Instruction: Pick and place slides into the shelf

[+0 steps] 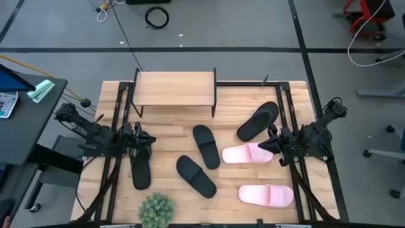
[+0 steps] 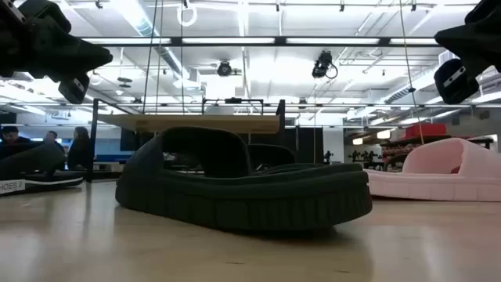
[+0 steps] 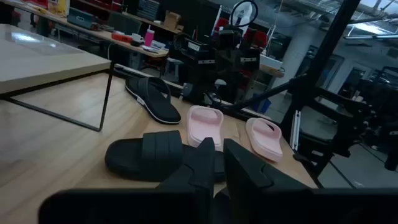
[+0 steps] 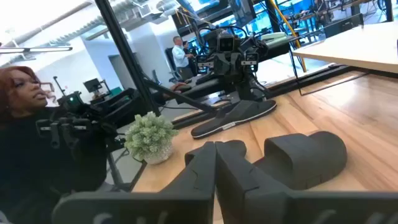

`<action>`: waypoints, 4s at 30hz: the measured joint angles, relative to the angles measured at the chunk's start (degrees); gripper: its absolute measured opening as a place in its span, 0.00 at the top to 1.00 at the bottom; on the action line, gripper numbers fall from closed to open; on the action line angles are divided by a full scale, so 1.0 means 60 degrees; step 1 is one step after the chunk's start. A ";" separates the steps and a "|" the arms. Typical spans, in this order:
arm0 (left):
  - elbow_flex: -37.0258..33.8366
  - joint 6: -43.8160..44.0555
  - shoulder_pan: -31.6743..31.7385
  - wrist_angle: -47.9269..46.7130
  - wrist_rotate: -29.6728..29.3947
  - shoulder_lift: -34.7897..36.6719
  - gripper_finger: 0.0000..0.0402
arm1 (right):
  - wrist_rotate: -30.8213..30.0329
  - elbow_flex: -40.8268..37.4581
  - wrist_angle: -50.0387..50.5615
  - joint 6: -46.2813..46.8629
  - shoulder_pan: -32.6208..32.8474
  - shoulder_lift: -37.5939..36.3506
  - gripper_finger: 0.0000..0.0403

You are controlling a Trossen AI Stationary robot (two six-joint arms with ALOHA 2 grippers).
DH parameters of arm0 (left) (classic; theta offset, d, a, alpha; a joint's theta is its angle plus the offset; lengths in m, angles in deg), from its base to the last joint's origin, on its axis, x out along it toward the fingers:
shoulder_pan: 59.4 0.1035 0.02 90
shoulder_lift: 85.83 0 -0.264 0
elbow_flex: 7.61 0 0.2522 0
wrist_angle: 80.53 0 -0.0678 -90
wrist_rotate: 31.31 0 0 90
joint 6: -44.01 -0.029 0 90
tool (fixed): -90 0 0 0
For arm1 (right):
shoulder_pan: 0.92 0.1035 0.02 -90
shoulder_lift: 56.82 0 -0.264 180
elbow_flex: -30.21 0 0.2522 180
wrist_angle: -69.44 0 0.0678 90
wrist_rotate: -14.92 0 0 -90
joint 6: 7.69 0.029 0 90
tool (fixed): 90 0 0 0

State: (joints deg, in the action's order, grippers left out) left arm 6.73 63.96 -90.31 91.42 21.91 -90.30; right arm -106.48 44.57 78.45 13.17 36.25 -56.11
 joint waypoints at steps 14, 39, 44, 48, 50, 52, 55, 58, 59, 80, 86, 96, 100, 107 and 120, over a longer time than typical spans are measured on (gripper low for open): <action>0.0000 0.0000 -0.0001 0.0000 0.0003 -0.0001 0.92 | -0.0001 -0.0004 0.0001 0.0000 0.0000 0.0001 0.97; -0.0001 0.0000 -0.0001 0.0000 0.0004 0.0000 0.93 | 0.0000 0.0000 0.0003 0.0000 0.0000 0.0000 0.97; -0.0004 0.0000 -0.0002 0.0000 0.0004 -0.0002 0.91 | -0.0001 -0.0003 0.0000 0.0000 -0.0003 0.0001 0.97; -0.0004 0.0021 0.0054 0.0327 -0.0220 -0.0010 0.90 | -0.0003 -0.0003 -0.0001 0.0000 0.0000 0.0000 0.97; 0.0000 0.0088 0.0135 0.0478 -0.0394 0.0018 0.91 | 0.0001 -0.0004 0.0003 0.0000 -0.0004 0.0000 0.97; -0.0003 0.0095 0.0142 0.0624 -0.0386 0.0009 0.92 | -0.0001 -0.0002 0.0001 0.0000 -0.0004 0.0002 0.97; 0.0000 -0.0039 0.0140 0.0661 -0.0391 -0.0001 0.93 | 0.0001 -0.0004 0.0003 0.0000 0.0000 0.0000 0.97; 0.0000 -0.0585 0.0146 0.0722 -0.0400 0.0000 0.94 | -0.0003 -0.0004 -0.0001 0.0003 0.0000 0.0000 0.97; -0.0001 -0.0869 0.0142 0.0691 -0.0398 -0.0002 0.94 | -0.0003 -0.0004 0.0002 0.0000 -0.0004 0.0000 0.97; 0.2120 -0.3989 0.0131 -0.1379 -0.0218 -0.0304 0.86 | -0.0003 -0.0004 -0.0001 -0.0007 0.0000 0.0003 0.97; 0.2120 -0.4240 0.0142 -0.1507 -0.0217 -0.0977 0.74 | -0.0401 -0.0004 -0.0755 0.0659 0.0000 0.0008 0.97; 0.2120 -0.2935 0.0146 -0.0590 -0.0217 -0.2829 0.63 | -0.3100 -0.0004 -0.2553 0.0844 -0.0004 0.0009 0.97; 0.2120 -0.2911 0.0146 0.0589 -0.0215 -0.3633 0.65 | -0.2820 0.0037 -0.2688 0.0772 -0.0006 0.0181 0.97; 0.2124 -0.2139 0.0146 0.1541 -0.0212 -0.4954 0.69 | -0.1607 0.1539 -0.2734 -0.1086 -0.0004 0.1599 0.97; 0.2124 -0.0958 0.0138 0.2505 -0.0218 -0.6688 0.72 | -0.1346 0.6439 -0.2605 -0.4067 -0.0004 0.8247 0.97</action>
State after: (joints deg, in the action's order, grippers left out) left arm 19.47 58.21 -89.48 106.45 20.61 -130.43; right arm -114.55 83.20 62.82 -11.23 36.23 -6.63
